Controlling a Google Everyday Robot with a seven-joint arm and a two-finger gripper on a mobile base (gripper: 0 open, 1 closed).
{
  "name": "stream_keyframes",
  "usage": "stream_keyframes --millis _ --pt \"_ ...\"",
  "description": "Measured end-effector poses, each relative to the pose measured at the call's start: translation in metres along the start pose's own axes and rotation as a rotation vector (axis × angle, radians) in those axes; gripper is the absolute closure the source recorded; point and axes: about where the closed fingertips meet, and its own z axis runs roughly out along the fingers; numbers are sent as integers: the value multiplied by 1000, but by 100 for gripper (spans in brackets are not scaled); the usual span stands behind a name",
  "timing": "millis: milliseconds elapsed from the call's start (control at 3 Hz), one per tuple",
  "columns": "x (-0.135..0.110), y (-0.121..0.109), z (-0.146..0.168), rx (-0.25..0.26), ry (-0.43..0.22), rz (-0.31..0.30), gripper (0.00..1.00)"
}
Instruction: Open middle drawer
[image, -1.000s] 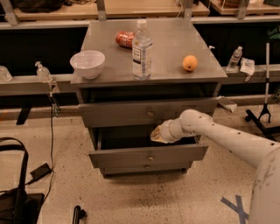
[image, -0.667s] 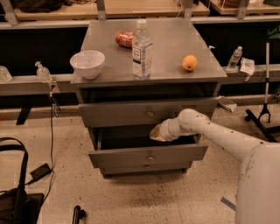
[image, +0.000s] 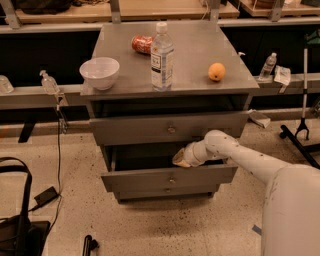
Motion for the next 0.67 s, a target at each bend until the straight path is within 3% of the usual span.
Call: stream_keyframes --millis 667 --pt "2 9 3 -16 10 1 100"
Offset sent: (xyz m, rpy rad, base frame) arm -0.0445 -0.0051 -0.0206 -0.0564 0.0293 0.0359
